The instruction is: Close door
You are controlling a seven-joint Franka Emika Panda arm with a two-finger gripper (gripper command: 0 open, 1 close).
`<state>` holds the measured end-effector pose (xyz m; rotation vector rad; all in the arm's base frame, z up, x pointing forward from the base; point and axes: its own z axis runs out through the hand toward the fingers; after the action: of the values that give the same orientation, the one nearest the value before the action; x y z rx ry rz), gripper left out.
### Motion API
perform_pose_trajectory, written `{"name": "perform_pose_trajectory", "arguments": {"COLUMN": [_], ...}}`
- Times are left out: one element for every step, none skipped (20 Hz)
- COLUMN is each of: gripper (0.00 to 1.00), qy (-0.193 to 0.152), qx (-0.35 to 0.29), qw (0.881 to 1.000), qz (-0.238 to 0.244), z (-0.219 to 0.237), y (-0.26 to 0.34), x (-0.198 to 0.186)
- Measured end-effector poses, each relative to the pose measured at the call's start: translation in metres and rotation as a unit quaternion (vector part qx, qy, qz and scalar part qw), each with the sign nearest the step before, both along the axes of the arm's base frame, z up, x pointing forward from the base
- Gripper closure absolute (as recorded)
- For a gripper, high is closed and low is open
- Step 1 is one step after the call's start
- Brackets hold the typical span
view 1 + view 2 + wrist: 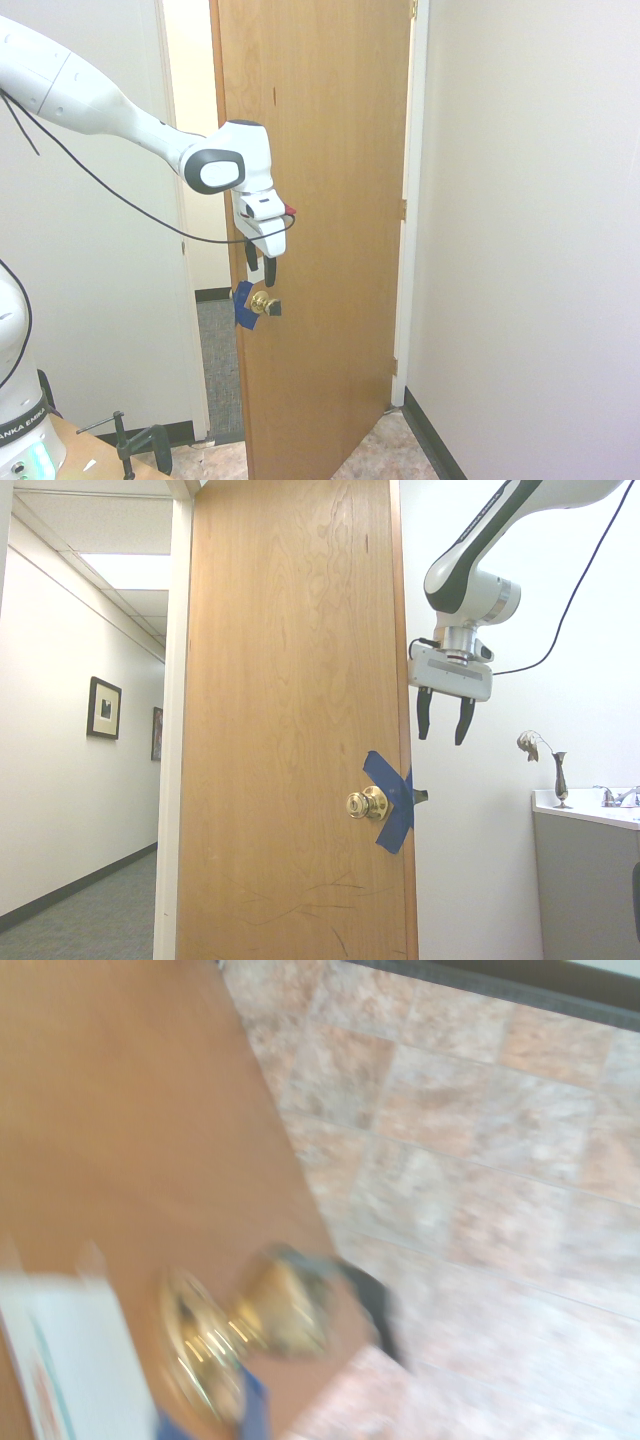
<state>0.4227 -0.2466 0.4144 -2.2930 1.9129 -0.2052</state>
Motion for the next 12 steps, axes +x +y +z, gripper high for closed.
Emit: {"name": "perform_pose_trajectory", "arguments": {"gripper": [0.0, 0.0, 0.0, 0.0, 0.0, 0.0, 0.0, 0.0, 0.0, 0.0, 0.0, 0.0], "qy": [-0.004, -0.006, -0.007, -0.009, -0.012, -0.009, -0.006, -0.005, -0.008, -0.012, -0.014, -0.016], "qx": [0.001, 0.001, 0.0, -0.001, -0.004, -0.007, -0.004, -0.004, -0.003, -0.003, -0.003, -0.004], "qw": [1.0, 1.0, 1.0, 0.999, 0.999, 0.997, 0.994, 0.99, 0.985, 0.981, 0.977, 0.976], "qz": [0.003, 0.01, 0.018, 0.032, 0.05, 0.077, 0.11, 0.143, 0.171, 0.195, 0.211, 0.218], "z": [-0.01, -0.02, -0.027, -0.033, -0.038, -0.042, -0.044, -0.043, -0.04, -0.034, -0.029, -0.027], "y": [0.01, 0.025, 0.051, 0.085, 0.127, 0.179, 0.236, 0.296, 0.349, 0.386, 0.406, 0.409], "x": [0.012, 0.025, 0.041, 0.057, 0.072, 0.083, 0.087, 0.084, 0.075, 0.065, 0.057, 0.052]}}
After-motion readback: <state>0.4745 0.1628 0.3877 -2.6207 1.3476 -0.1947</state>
